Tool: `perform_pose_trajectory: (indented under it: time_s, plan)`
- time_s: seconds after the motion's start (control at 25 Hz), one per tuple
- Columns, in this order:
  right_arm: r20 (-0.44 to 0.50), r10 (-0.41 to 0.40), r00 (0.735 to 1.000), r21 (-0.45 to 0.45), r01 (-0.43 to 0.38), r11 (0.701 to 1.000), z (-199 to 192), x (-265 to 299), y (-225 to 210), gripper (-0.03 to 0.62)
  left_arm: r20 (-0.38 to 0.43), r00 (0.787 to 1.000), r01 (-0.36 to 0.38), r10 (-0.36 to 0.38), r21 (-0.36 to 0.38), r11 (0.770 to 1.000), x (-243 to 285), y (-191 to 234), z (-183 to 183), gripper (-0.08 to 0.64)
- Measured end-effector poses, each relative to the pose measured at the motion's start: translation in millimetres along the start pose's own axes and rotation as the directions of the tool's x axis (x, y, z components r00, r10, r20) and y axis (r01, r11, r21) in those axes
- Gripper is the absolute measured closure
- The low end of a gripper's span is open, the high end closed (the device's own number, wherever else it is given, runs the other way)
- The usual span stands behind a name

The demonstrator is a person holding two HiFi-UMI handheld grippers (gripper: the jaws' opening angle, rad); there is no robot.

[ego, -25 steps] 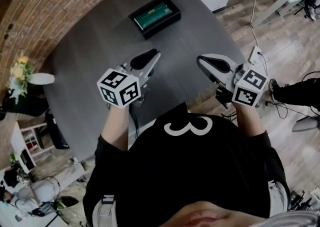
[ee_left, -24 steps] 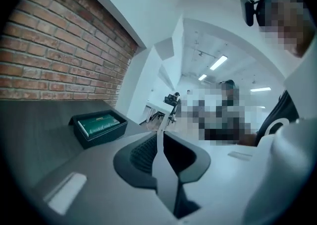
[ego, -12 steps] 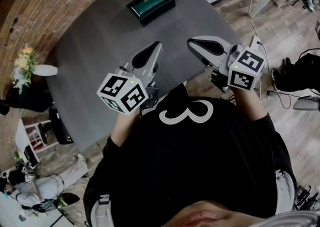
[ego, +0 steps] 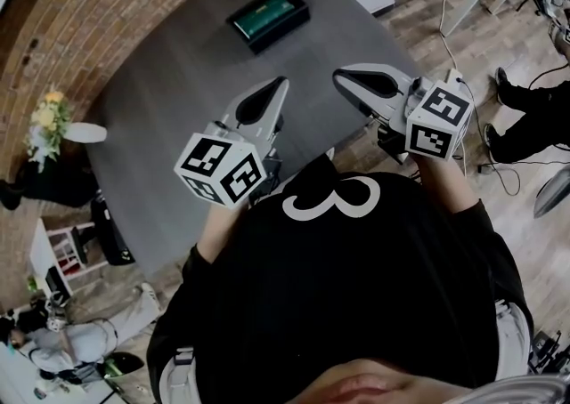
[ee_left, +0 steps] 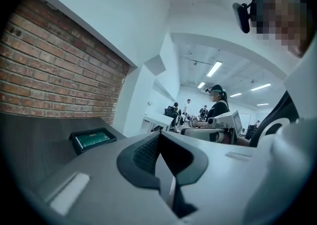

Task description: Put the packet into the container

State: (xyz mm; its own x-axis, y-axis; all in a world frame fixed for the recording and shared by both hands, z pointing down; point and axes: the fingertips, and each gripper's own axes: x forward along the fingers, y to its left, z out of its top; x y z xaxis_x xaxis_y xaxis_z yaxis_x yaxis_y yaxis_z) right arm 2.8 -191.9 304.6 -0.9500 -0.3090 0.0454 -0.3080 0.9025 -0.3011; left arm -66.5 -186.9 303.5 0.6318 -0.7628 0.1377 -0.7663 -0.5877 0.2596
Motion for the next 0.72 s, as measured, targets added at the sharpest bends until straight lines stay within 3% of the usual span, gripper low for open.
perform_pose_trajectory:
  time_s: [0.44, 0.72]
  plan:
    - [0.01, -0.007, 1.0, -0.038, 0.008, 0.999, 6.7, -0.2, 0.2, 0.592, 0.011, 1.0, 0.008, -0.009, 0.044, 0.999, 3.5, -1.0, 9.6, 0.548]
    - [0.007, -0.005, 1.0, -0.036, 0.005, 0.999, 1.9, 5.4, 1.1, 0.592, 0.01, 1.0, 0.018, -0.018, 0.025, 1.0, 1.2, 1.2, 6.5, 0.548]
